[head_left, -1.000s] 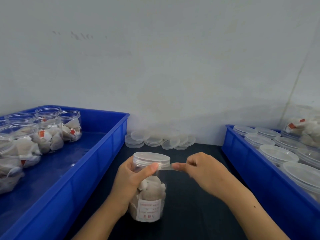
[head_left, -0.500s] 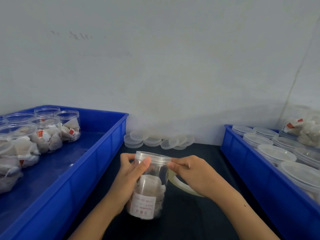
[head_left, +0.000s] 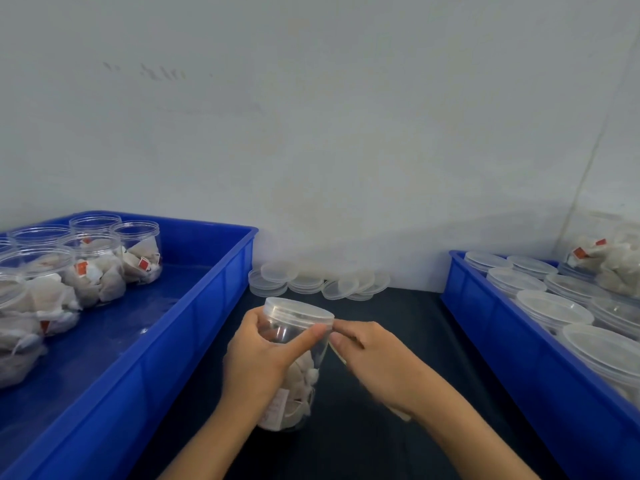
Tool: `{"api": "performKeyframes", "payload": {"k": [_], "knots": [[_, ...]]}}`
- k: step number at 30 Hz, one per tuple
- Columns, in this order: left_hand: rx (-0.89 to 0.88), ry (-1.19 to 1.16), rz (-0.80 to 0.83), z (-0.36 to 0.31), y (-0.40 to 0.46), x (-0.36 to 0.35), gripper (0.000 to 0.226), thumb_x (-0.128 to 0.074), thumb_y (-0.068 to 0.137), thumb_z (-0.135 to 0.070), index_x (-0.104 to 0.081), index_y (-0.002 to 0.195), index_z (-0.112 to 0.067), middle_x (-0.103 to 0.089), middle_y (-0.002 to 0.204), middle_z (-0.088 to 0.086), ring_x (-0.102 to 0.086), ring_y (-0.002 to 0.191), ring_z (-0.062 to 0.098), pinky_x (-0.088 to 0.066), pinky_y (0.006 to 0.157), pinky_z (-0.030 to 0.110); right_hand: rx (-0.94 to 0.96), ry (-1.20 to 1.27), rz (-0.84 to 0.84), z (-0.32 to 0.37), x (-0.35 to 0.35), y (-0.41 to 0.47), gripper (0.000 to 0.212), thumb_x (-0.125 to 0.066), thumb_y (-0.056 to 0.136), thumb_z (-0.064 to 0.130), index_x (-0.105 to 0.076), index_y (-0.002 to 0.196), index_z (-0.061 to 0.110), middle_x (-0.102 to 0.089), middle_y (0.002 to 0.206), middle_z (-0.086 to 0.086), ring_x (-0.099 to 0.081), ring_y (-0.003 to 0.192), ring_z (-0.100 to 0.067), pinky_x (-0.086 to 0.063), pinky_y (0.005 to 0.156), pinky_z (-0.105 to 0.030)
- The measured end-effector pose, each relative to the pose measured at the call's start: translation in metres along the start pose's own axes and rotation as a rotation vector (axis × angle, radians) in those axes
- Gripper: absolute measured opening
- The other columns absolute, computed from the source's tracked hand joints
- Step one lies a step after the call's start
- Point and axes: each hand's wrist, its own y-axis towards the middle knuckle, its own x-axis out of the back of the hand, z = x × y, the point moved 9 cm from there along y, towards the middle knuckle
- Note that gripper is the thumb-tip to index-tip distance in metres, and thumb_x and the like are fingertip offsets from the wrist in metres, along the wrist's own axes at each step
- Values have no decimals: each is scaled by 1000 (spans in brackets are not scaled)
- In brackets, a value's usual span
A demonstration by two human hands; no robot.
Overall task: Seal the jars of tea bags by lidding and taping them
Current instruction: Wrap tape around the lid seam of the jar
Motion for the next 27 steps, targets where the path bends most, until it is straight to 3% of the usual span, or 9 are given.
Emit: {"api": "performKeyframes", "payload": {"k": [3,9,13,16,19,21,23,25,27], "knots": [[14,-59,-18,4,2,3,77,-82,42,-69,-63,103,-26,-72,94,-5,-68,89,8,-53,81,33,-97,107,99,-9,-4,-3,37,-38,99,50,-57,121,27,-52,67,8,-47,52,0,-40,53,-18],[20,-168,82,3,3,-2,67,-77,45,-58,-68,102,-23,-75,92,-12,-68,84,-4,-45,72,18,-18,-11,-45,-11,24,2,39,-49,95,50,-54,131,37,-57,127,16,-54,111,-6,-43,101,-33],[36,-204,155,2,0,-10,64,-77,46,-56,-69,101,-24,-75,90,-12,-69,83,-2,-44,72,18,-31,-71,-55,-21,30,4,43,-52,92,55,-49,134,50,-53,136,18,-50,124,-9,-40,105,-34],[71,-224,216,5,-1,-15,67,-84,49,-60,-69,103,-23,-76,92,-5,-70,89,7,-48,80,27,-20,-45,-11,-26,25,7,40,-51,93,54,-49,133,53,-52,138,22,-47,128,-7,-38,109,-37],[73,-247,287,5,-1,-20,68,-78,46,-61,-71,103,-24,-76,96,-3,-71,92,11,-49,87,35,4,-12,17,-27,21,9,41,-51,92,54,-47,133,54,-58,123,30,-51,111,0,-39,105,-35],[68,-266,327,5,-1,-22,70,-77,45,-60,-70,104,-24,-76,99,-2,-71,95,13,-49,87,35,15,14,2,-27,21,10,43,-52,91,55,-46,134,55,-53,79,38,-42,78,6,-38,92,-27],[76,-294,368,8,-1,-25,80,-81,39,-63,-69,107,-21,-76,99,2,-71,95,17,-52,80,31,21,39,-10,-27,23,11,43,-53,92,52,-45,134,56,-39,52,36,-31,63,5,-34,77,-21],[81,-310,417,11,-2,-27,87,-82,40,-67,-69,109,-16,-75,100,9,-72,93,22,-55,72,26,38,47,4,-22,22,9,43,-54,93,48,-44,133,58,-40,45,38,-31,57,6,-29,65,-16],[86,-313,458,10,-4,-30,73,-76,60,-65,-69,111,-13,-75,101,11,-72,93,24,-56,69,22,53,19,5,-17,21,6,39,-53,95,45,-46,132,56,-40,44,40,-34,52,8,-31,64,-14]]}}
